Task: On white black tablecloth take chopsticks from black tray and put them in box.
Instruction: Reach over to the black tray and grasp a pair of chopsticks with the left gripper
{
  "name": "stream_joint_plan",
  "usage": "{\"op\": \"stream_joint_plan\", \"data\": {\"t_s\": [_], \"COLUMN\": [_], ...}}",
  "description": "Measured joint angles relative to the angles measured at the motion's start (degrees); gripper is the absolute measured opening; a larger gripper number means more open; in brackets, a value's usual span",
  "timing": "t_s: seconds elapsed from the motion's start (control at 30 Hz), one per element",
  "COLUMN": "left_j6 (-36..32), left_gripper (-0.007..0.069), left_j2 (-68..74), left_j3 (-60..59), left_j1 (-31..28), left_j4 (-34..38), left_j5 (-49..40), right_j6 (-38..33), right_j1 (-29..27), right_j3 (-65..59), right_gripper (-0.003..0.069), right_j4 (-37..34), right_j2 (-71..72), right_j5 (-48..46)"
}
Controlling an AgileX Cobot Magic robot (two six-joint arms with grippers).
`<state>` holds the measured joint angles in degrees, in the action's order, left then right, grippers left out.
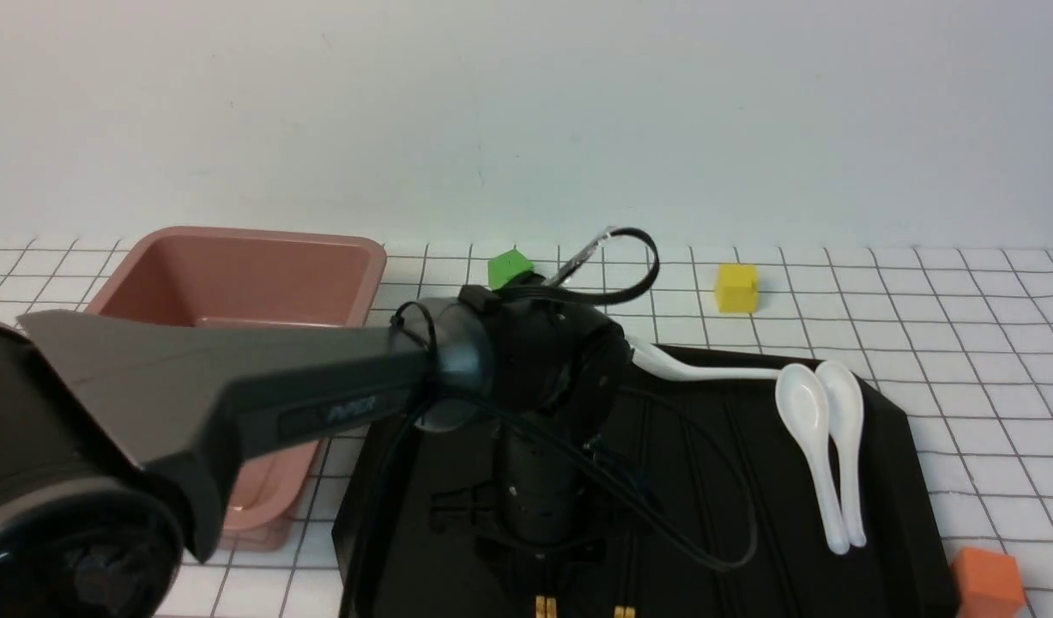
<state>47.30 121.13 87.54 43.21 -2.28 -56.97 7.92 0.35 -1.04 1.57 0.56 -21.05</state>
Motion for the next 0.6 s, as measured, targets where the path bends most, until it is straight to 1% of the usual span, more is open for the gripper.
{"op": "stream_joint_plan", "data": {"t_s": [0.07, 0.13, 0.23, 0.27, 0.43, 0.6], "left_j6": [0.00, 0.00, 0.00, -0.07, -0.79, -0.79], "left_gripper": [0.0309, 0.0262, 0.0139, 0.0108, 0.0118, 0.0118], "left_j2": [0.21, 0.35, 0.47, 0.47, -0.88, -7.52], "left_j3": [0.28, 0.40, 0.57, 0.57, 0.37, -0.19], "left_j1": [0.00, 0.00, 0.06, 0.06, 0.06, 0.05], "left_j4": [0.01, 0.33, 1.02, 1.02, 1.76, 1.17], "left_j5": [-0.06, -0.06, 0.12, 0.06, -0.96, -2.63], "right_j6": [0.00, 0.00, 0.00, 0.00, 0.00, 0.00], "right_j1": [0.00, 0.00, 0.00, 0.00, 0.00, 0.00], "right_j3": [0.00, 0.00, 0.00, 0.00, 0.00, 0.00], "right_gripper": [0.0240, 0.0240, 0.0240, 0.0240, 0.0240, 0.0240], "right_j4": [0.00, 0.00, 0.00, 0.00, 0.00, 0.00], "right_j2": [0.00, 0.00, 0.00, 0.00, 0.00, 0.00], "right_j5": [0.00, 0.00, 0.00, 0.00, 0.00, 0.00]}}
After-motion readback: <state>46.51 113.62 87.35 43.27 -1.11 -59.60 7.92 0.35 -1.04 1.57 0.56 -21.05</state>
